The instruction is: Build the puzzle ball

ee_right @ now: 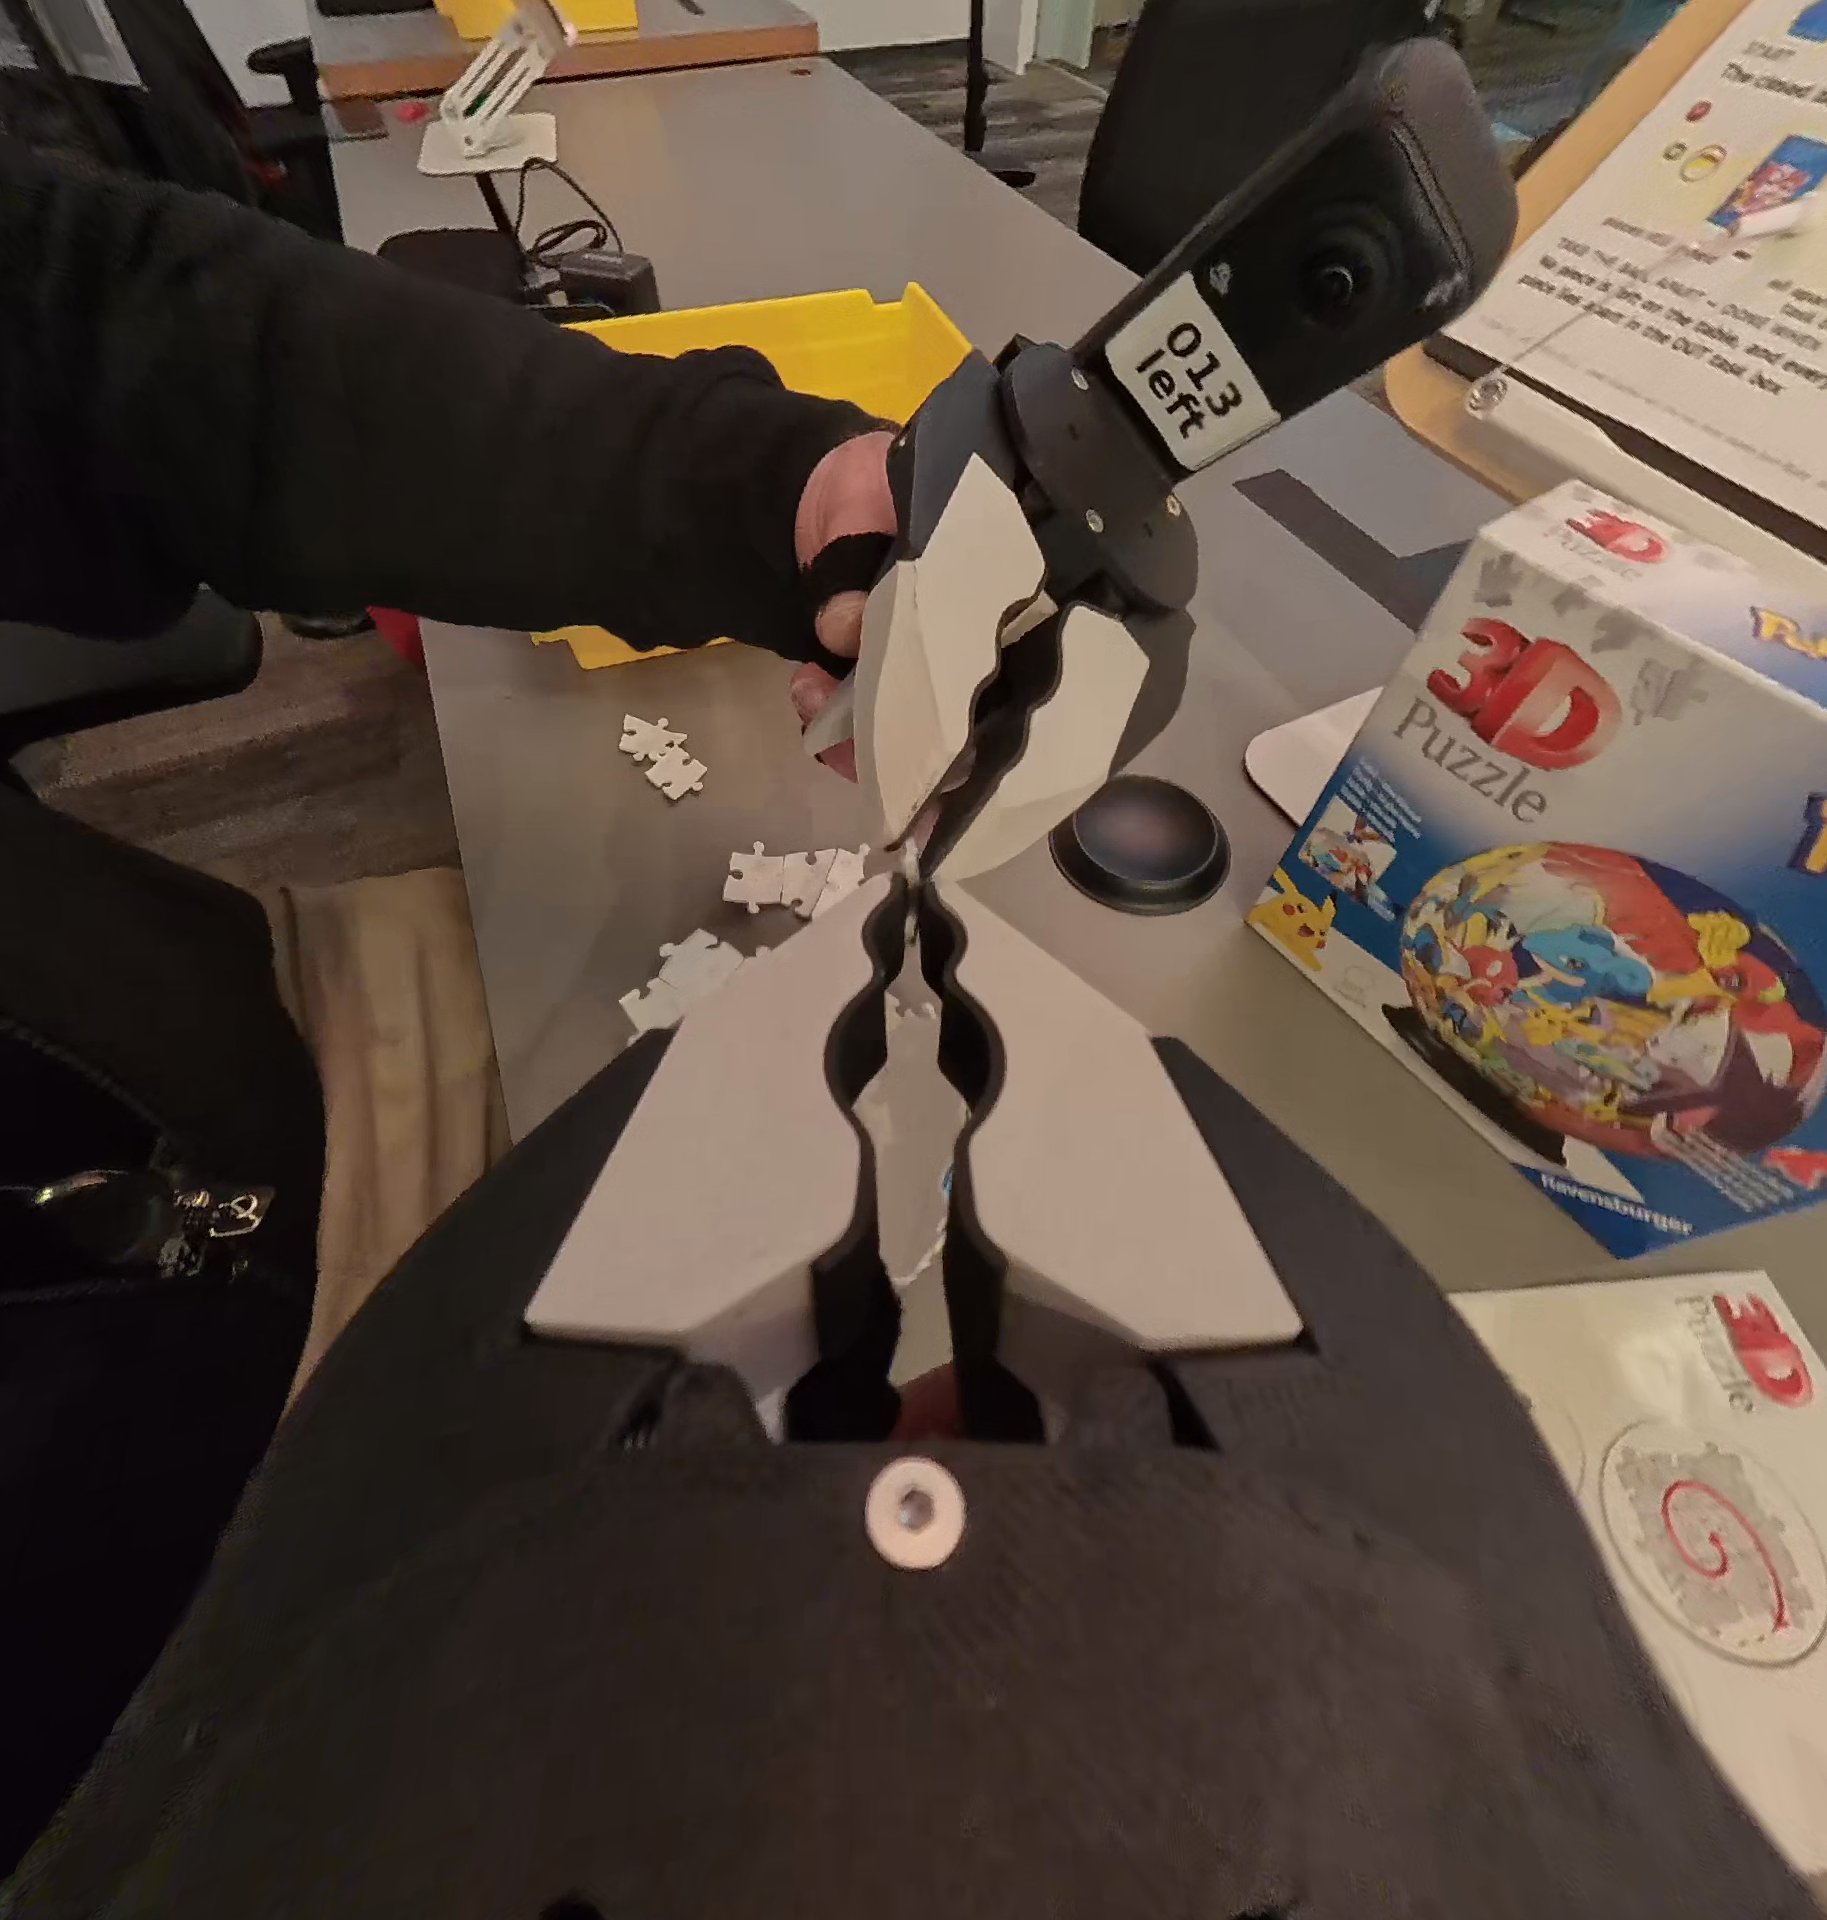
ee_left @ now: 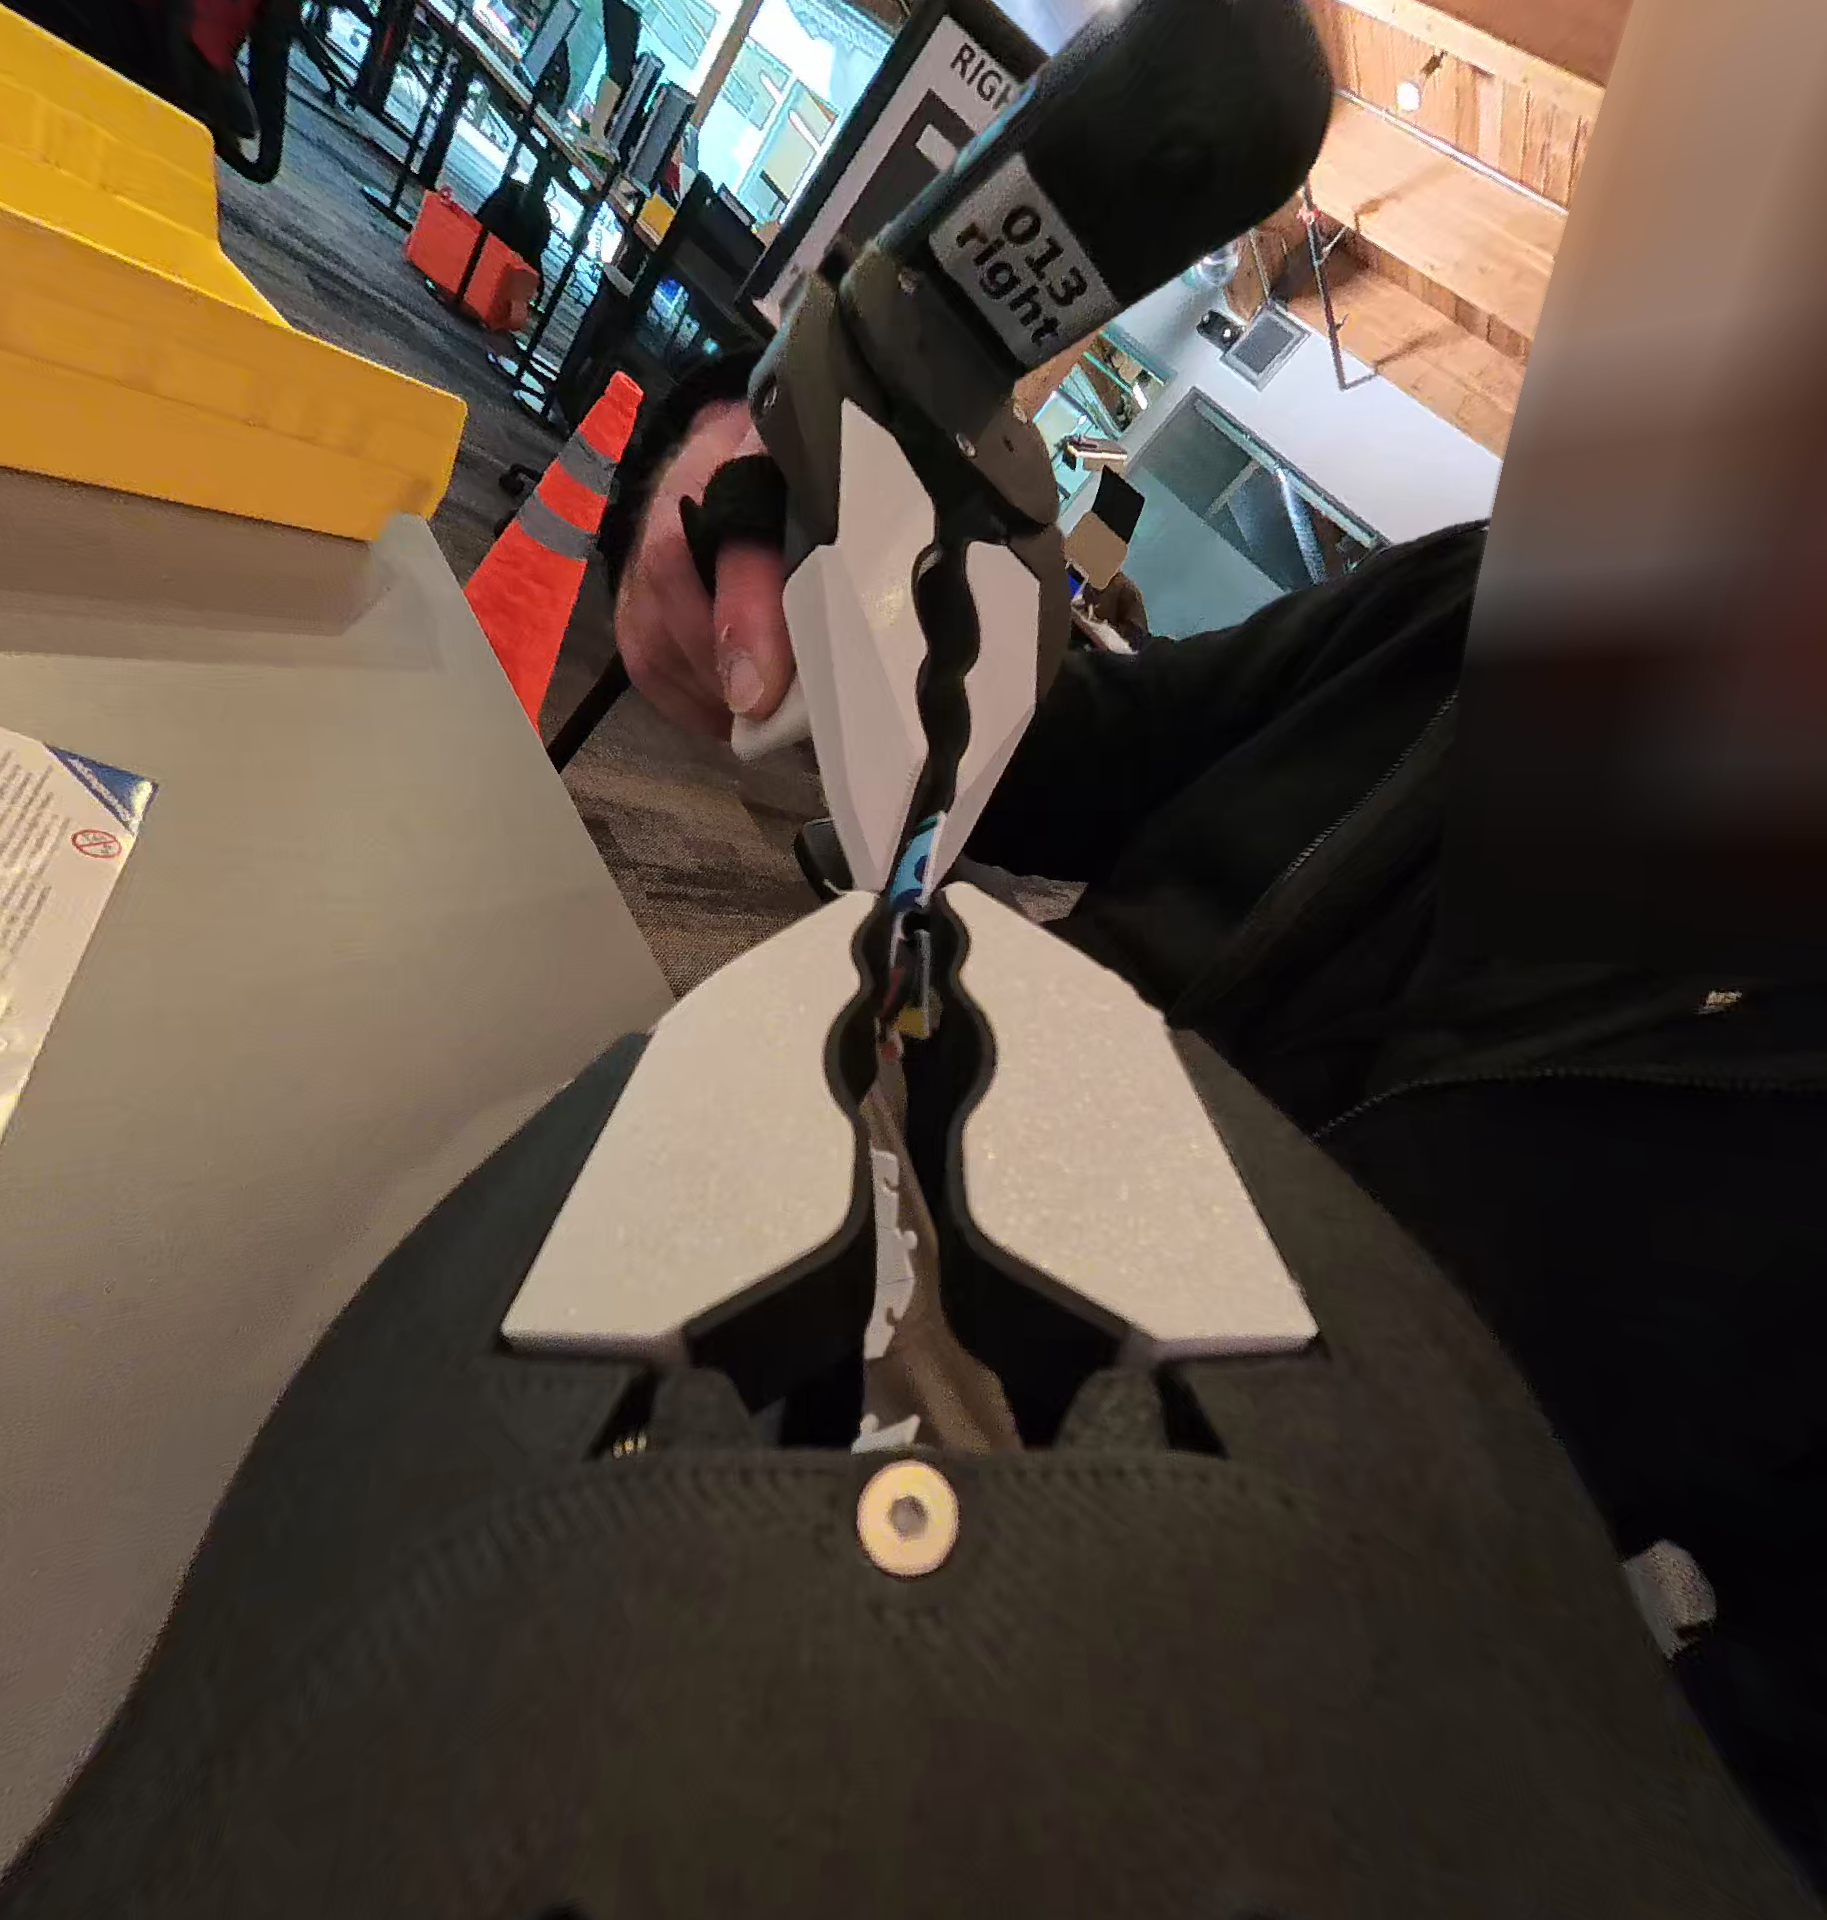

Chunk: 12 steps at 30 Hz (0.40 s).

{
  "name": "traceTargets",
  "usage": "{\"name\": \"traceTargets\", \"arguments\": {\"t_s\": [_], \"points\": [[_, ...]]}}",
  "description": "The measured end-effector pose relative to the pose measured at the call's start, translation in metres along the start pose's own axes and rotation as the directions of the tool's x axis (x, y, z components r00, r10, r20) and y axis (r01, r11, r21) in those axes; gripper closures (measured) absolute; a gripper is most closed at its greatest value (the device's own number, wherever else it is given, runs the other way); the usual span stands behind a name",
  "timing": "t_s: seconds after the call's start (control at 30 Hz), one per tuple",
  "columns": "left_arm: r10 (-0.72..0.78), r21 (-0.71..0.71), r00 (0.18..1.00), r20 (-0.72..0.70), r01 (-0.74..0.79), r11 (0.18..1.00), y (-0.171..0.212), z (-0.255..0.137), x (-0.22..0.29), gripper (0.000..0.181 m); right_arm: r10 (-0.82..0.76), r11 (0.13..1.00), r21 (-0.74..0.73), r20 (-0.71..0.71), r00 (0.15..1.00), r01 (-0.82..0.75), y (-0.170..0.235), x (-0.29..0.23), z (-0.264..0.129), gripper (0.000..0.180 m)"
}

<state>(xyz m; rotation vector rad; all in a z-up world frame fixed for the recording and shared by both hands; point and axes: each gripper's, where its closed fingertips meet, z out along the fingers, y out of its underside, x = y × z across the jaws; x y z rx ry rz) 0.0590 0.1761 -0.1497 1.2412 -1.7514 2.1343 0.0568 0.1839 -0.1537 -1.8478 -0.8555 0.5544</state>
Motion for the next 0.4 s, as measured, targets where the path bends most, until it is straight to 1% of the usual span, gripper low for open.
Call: {"name": "traceTargets", "arguments": {"t_s": [0.03,0.1,0.2,0.27,0.3,0.33,0.4], "points": [[0.011,-0.005,1.0,0.008,-0.011,1.0,-0.001,0.001,-0.002,0.174,0.024,1.0,-0.003,-0.02,1.0,-0.024,0.004,0.002,-0.003,0.18],[0.042,-0.024,0.998,0.054,-0.041,0.999,-0.003,0.0,-0.007,0.166,0.076,0.997,-0.006,-0.058,0.995,-0.077,0.013,0.006,-0.009,0.18],[0.135,-0.108,0.973,0.186,-0.117,0.987,0.001,-0.003,-0.02,0.153,0.166,0.986,-0.002,-0.104,0.981,-0.167,0.029,0.009,-0.02,0.18],[0.252,-0.252,0.915,0.315,-0.176,0.952,0.014,-0.006,-0.039,0.145,0.21,0.977,-0.016,-0.14,0.968,-0.215,0.042,0.012,-0.025,0.18],[0.297,-0.323,0.89,0.345,-0.185,0.928,0.022,-0.006,-0.045,0.14,0.233,0.97,-0.031,-0.152,0.96,-0.241,0.048,0.012,-0.027,0.18],[0.322,-0.379,0.872,0.368,-0.175,0.909,0.03,-0.006,-0.051,0.14,0.248,0.964,-0.052,-0.157,0.956,-0.259,0.055,0.012,-0.026,0.18],[0.38,-0.515,0.84,0.388,-0.144,0.845,0.051,-0.005,-0.063,0.138,0.261,0.953,-0.111,-0.174,0.95,-0.282,0.069,0.01,-0.024,0.18]]}}
